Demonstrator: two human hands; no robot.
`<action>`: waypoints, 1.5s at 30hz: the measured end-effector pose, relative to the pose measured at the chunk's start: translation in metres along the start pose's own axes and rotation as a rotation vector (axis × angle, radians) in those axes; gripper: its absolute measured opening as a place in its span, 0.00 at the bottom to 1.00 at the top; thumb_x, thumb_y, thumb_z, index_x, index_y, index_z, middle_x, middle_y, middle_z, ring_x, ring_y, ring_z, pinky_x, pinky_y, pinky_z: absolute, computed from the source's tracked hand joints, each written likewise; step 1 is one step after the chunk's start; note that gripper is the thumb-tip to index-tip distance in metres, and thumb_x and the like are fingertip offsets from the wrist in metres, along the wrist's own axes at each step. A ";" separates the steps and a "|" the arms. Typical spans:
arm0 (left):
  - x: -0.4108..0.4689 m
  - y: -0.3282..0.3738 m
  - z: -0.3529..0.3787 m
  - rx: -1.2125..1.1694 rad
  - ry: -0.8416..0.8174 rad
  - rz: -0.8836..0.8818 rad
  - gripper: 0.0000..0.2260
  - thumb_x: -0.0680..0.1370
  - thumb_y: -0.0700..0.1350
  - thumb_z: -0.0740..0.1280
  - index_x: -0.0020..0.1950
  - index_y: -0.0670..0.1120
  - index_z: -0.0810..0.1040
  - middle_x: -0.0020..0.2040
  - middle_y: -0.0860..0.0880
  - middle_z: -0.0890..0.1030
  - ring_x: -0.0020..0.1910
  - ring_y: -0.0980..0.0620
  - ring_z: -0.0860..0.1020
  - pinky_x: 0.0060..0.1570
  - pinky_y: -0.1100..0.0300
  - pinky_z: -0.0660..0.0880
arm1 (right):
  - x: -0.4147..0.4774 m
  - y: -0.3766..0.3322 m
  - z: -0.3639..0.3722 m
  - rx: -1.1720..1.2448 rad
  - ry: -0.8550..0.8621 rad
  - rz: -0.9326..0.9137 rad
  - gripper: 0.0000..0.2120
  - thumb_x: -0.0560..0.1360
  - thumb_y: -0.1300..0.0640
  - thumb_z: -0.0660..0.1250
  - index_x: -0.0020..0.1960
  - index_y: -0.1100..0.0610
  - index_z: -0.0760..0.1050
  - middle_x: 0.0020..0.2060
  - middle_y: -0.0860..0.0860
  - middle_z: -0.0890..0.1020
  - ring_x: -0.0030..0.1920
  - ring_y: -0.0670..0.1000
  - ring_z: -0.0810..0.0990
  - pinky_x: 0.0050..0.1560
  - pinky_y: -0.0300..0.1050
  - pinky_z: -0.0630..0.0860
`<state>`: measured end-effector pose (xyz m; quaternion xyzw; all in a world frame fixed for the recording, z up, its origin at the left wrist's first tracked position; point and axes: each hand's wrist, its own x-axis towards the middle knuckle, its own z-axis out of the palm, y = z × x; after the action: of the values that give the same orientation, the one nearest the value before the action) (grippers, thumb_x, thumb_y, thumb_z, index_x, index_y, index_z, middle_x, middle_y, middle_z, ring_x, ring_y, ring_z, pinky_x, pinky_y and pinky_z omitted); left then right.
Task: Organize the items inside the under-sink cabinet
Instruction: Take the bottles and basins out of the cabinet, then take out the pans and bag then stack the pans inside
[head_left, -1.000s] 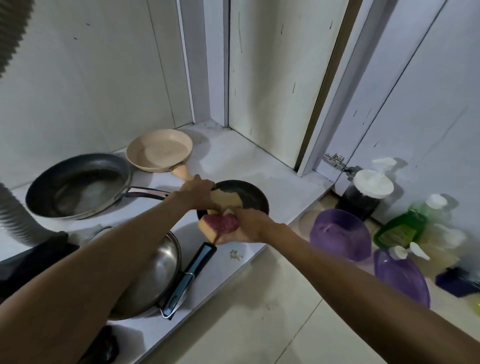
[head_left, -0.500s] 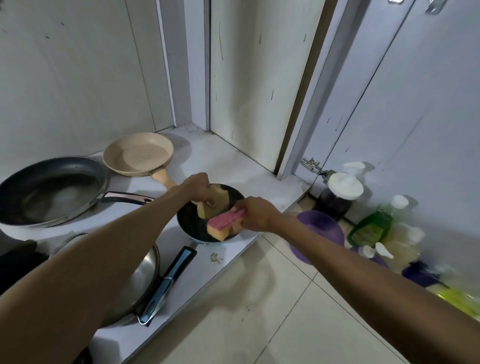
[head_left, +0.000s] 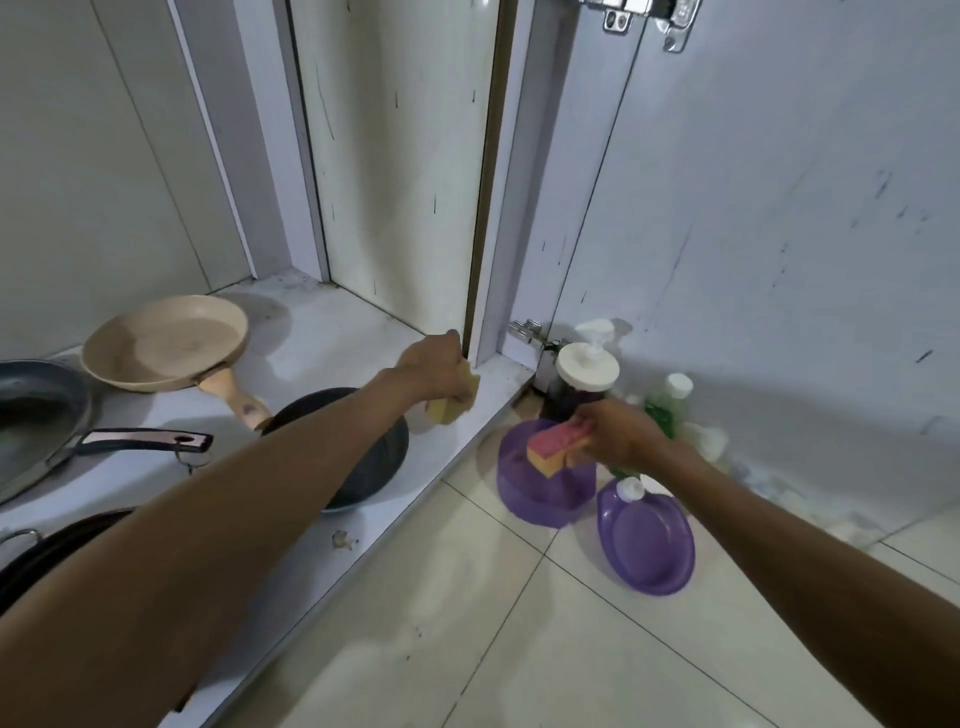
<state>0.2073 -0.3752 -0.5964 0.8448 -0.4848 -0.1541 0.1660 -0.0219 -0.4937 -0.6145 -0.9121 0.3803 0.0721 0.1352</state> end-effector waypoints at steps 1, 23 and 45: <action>0.002 0.010 0.005 -0.003 -0.010 0.023 0.17 0.71 0.47 0.72 0.54 0.43 0.70 0.50 0.45 0.76 0.46 0.47 0.74 0.38 0.58 0.68 | -0.001 0.006 0.001 -0.011 -0.009 0.010 0.22 0.64 0.46 0.79 0.54 0.49 0.79 0.48 0.47 0.81 0.49 0.52 0.78 0.49 0.46 0.76; 0.028 0.050 0.104 0.064 -0.232 0.134 0.20 0.73 0.50 0.71 0.62 0.44 0.73 0.58 0.46 0.77 0.56 0.46 0.75 0.48 0.56 0.71 | 0.009 0.025 0.024 -0.040 -0.031 -0.041 0.35 0.71 0.53 0.70 0.75 0.49 0.62 0.61 0.53 0.76 0.62 0.56 0.75 0.57 0.49 0.75; -0.173 -0.199 -0.028 0.143 0.393 -0.541 0.32 0.74 0.57 0.69 0.73 0.46 0.63 0.70 0.41 0.67 0.68 0.39 0.66 0.65 0.43 0.65 | 0.038 -0.199 0.102 0.701 -0.105 -0.065 0.54 0.71 0.35 0.70 0.80 0.54 0.39 0.77 0.59 0.55 0.75 0.63 0.60 0.69 0.60 0.66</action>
<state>0.2886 -0.1262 -0.6397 0.9658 -0.2115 0.0075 0.1497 0.1434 -0.3540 -0.6828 -0.8169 0.3454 -0.0205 0.4615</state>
